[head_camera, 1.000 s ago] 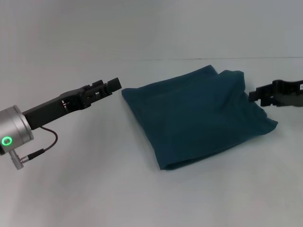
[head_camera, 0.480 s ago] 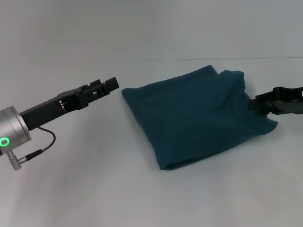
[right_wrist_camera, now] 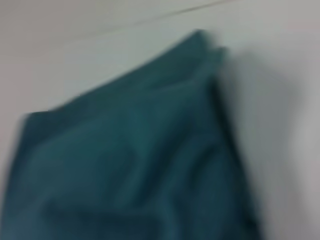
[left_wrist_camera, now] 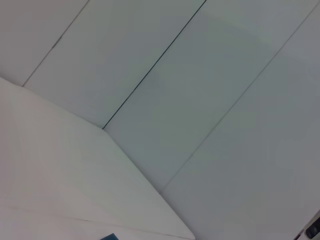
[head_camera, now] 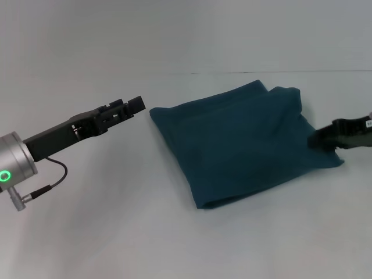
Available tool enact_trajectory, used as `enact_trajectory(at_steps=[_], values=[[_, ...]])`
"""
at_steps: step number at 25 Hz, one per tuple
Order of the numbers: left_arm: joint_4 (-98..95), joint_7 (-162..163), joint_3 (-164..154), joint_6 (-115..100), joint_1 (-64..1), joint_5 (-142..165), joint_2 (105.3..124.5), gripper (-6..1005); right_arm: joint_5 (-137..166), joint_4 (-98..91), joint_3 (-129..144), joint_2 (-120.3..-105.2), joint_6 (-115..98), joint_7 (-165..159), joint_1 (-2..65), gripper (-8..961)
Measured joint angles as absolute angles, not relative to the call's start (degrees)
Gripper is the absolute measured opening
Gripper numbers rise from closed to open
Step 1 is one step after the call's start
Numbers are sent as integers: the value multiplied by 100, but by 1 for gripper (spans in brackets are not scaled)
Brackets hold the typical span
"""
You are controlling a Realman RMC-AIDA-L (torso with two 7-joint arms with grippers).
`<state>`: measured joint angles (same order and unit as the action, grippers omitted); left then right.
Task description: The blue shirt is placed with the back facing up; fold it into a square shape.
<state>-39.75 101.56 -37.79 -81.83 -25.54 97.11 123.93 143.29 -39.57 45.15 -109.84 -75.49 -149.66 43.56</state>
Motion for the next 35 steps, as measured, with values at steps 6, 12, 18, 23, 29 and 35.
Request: enact_trajectory(at_steps=[6,12,18,23,29,35], values=[[-3972,10147,-3764,-8173,-2555,9703,12392,861,14738,-4587,4301,-11037,-7460,-15277,4165,484],[-4005,10549,-3803,-8254,-2560,9840,12370,860,14644,-4873,4109,-10998,-7563,-15290,4041,487],[-4384,12818,-3821,-9021,-2559,10907,12260,859,14235,-4833,3994,-10861,-7972,-15210,4110,494],[-4381,14618,-3947,-9136,-2672,11514,12287,859,13805,-4828,3990,-10806,-8099,-15149,4139,500],[-3785,14937,-4392,-8779,-2985,11525,12417,858,13234,-4825,3990,-10739,-8370,-14834,4094,556],[-3009,14964,-4532,-8073,-3284,11547,12405,857,13204,-4777,3968,-10732,-8509,-14818,4093,815]])
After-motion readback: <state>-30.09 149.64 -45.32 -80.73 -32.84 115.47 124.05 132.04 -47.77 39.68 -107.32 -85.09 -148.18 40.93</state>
